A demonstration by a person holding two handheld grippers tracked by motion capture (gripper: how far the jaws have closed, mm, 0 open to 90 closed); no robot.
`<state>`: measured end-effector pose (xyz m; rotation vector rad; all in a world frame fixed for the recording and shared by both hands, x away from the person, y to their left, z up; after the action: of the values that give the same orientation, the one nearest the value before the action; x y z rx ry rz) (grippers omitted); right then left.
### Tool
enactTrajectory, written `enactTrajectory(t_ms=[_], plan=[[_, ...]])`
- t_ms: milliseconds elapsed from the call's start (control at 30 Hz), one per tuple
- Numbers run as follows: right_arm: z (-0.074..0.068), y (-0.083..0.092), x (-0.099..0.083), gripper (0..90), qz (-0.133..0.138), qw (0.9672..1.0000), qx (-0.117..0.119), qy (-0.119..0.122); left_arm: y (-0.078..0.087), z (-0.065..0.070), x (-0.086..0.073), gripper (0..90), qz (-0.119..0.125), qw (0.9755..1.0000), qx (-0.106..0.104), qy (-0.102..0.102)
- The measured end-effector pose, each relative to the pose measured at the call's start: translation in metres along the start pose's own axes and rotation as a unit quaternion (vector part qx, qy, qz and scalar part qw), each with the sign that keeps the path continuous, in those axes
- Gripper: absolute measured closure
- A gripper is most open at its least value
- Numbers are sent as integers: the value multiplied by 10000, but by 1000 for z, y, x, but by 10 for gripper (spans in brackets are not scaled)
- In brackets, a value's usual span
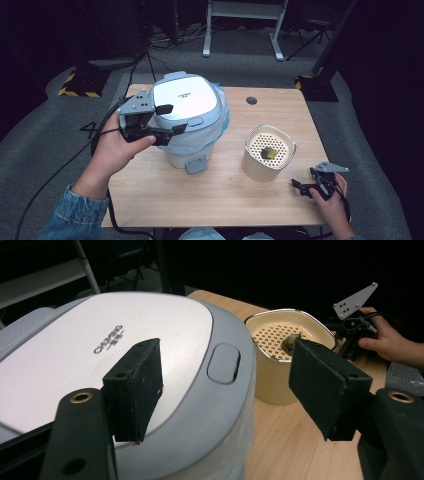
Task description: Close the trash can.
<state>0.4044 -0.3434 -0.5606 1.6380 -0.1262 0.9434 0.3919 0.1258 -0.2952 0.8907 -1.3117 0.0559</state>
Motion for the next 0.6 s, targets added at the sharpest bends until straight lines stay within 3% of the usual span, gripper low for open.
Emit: enactTrajectory(t_ms=[200, 400, 600], plan=[[0, 0, 0, 47, 2, 10000, 1, 4, 13, -1, -24, 302, -93, 9990, 307, 296], [0, 0, 0, 47, 0, 10000, 2, 2, 20, 3, -50, 302, -23, 9981, 330, 523], [0, 0, 0, 47, -4, 10000, 0, 1, 16, 5, -82, 301, -60, 9965, 470, 685]])
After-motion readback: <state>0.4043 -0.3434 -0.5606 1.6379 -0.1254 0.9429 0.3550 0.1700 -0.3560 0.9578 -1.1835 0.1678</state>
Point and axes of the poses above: each handheld gripper's, and its own axes: y roughly backward along the jaws, x roughly out of its top, z roughly to its right, the point moved 8 cm from there along -y, roughly forward along the jaws, and after that the axes turned 7 degrees about -z, right-handed, at the moved point
